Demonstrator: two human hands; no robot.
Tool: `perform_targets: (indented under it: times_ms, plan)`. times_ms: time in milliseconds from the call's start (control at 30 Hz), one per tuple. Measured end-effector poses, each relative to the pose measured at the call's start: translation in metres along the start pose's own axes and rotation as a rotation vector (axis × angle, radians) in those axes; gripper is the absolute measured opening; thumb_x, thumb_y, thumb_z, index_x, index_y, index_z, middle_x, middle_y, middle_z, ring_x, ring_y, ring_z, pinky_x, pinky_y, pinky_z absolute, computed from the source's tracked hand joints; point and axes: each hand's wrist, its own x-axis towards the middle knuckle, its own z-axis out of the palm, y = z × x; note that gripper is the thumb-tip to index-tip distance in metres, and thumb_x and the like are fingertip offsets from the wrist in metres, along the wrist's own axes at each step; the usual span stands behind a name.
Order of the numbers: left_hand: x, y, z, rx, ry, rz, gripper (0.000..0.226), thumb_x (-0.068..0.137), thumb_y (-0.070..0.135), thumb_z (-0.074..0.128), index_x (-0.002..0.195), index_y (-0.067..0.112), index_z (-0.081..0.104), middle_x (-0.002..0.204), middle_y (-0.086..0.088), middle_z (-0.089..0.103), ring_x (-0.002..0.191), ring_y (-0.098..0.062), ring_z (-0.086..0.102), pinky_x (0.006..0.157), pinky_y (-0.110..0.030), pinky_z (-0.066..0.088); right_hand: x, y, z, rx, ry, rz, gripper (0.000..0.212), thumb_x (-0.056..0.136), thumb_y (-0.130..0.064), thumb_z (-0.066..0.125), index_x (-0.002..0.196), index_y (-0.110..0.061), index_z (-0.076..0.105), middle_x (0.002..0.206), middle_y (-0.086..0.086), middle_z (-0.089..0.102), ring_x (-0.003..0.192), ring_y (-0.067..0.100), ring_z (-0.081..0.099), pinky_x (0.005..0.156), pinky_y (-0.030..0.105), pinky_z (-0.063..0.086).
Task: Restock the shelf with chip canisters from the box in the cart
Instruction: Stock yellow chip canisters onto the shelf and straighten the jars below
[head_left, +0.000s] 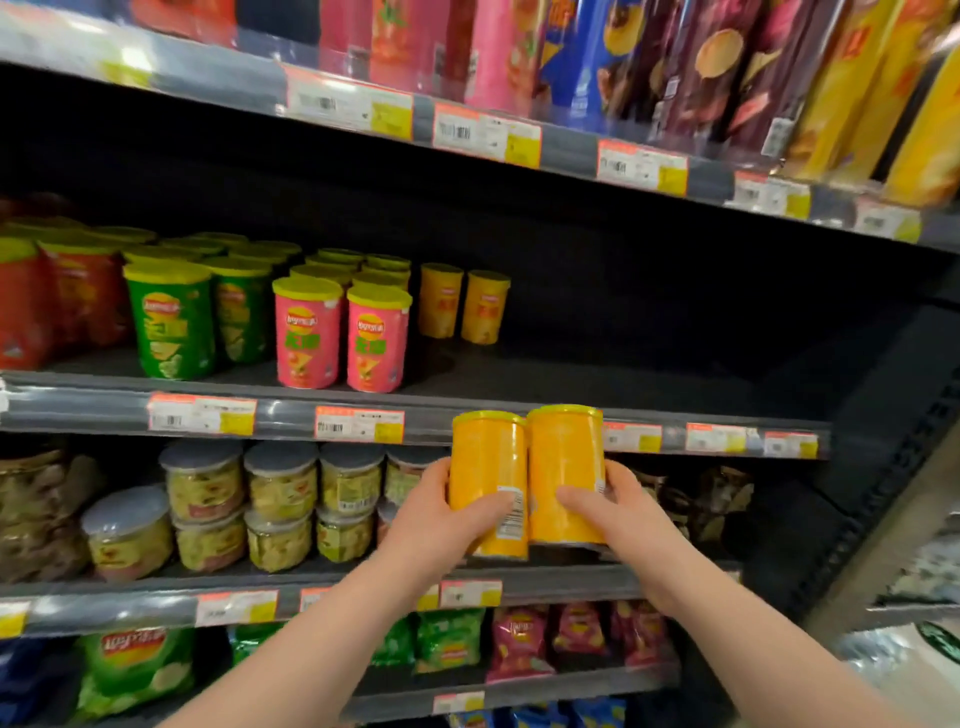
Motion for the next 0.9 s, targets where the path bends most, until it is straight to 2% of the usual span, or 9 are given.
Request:
perform_targets:
  times_ms: [67,133,267,367,467,567,667,800,900]
  plan:
    - [0.009,0.006,-0.011,-0.017,0.033,0.034,0.046,0.084,0.035,0.068,0.12,0.032,0.04,0.102,0.015,0.058,0.083,-0.001,0.059,0.053,-0.012,0.045,0.018,-0.015,0.004,0.003,0.015,-0.052,0.051,0.083,-0.036,0.068,0.127,-0.026,0.043,0.117,-0.004,0.061,0.104,0.014,0.061,0.09,0.035,0.05]
    - [0.016,0.009,-0.022,-0.021,0.058,0.06,0.043,0.084,0.035,0.067,0.116,0.035,0.039,0.101,0.017,0.057,0.085,0.002,0.057,0.057,-0.014,0.044,0.035,-0.029,0.009,0.024,0.035,-0.093,0.051,0.084,-0.034,0.067,0.127,-0.024,0.042,0.115,-0.003,0.06,0.102,0.015,0.061,0.089,0.034,0.05]
    - [0.024,0.013,-0.039,-0.039,0.107,0.068,0.041,0.083,0.033,0.068,0.115,0.038,0.043,0.104,0.015,0.06,0.089,-0.001,0.06,0.065,-0.018,0.046,0.072,-0.054,0.016,0.015,0.062,-0.168,0.058,0.085,-0.031,0.067,0.134,-0.024,0.036,0.111,-0.005,0.057,0.092,0.009,0.058,0.072,0.025,0.046]
    - [0.03,0.015,-0.049,-0.048,0.141,0.073,0.043,0.083,0.031,0.069,0.117,0.038,0.044,0.105,0.014,0.061,0.09,-0.003,0.062,0.068,-0.02,0.05,0.106,-0.07,0.022,0.007,0.048,-0.191,0.063,0.084,-0.029,0.069,0.137,-0.021,0.035,0.119,-0.002,0.055,0.099,0.016,0.057,0.082,0.031,0.045]
    - [0.034,0.015,-0.058,-0.077,0.203,0.083,0.04,0.083,0.027,0.069,0.11,0.043,0.043,0.103,0.016,0.061,0.087,0.0,0.063,0.061,-0.014,0.049,0.142,-0.082,0.03,-0.033,0.021,-0.195,0.062,0.082,-0.023,0.072,0.132,-0.019,0.036,0.12,0.002,0.053,0.102,0.02,0.054,0.089,0.036,0.045]
    - [0.038,0.017,-0.065,-0.084,0.279,0.076,0.043,0.082,0.028,0.071,0.113,0.041,0.044,0.107,0.013,0.063,0.091,-0.006,0.065,0.068,-0.021,0.053,0.176,-0.089,0.041,-0.111,-0.01,-0.213,0.07,0.079,-0.021,0.074,0.135,-0.015,0.033,0.13,0.009,0.051,0.112,0.025,0.053,0.095,0.04,0.045]
    - [0.042,0.02,-0.069,-0.092,0.364,0.069,0.05,0.08,0.03,0.071,0.118,0.038,0.041,0.109,0.011,0.062,0.094,-0.009,0.064,0.075,-0.029,0.053,0.206,-0.095,0.051,-0.179,-0.013,-0.212,0.077,0.076,-0.023,0.078,0.136,-0.013,0.031,0.136,0.012,0.047,0.121,0.03,0.049,0.095,0.039,0.043]
    - [0.046,0.026,-0.07,-0.089,0.43,0.08,0.053,0.079,0.029,0.072,0.12,0.038,0.04,0.109,0.009,0.063,0.094,-0.011,0.065,0.075,-0.03,0.053,0.239,-0.1,0.065,-0.197,-0.035,-0.257,0.086,0.074,-0.02,0.08,0.139,-0.008,0.026,0.138,0.013,0.044,0.125,0.03,0.047,0.097,0.037,0.041]
    - [0.05,0.027,-0.067,-0.107,0.474,0.079,0.048,0.078,0.031,0.075,0.111,0.043,0.043,0.107,0.01,0.064,0.091,-0.009,0.066,0.073,-0.029,0.054,0.261,-0.098,0.077,-0.174,-0.052,-0.286,0.096,0.069,-0.021,0.083,0.141,-0.007,0.021,0.137,0.014,0.045,0.124,0.03,0.047,0.102,0.04,0.042]
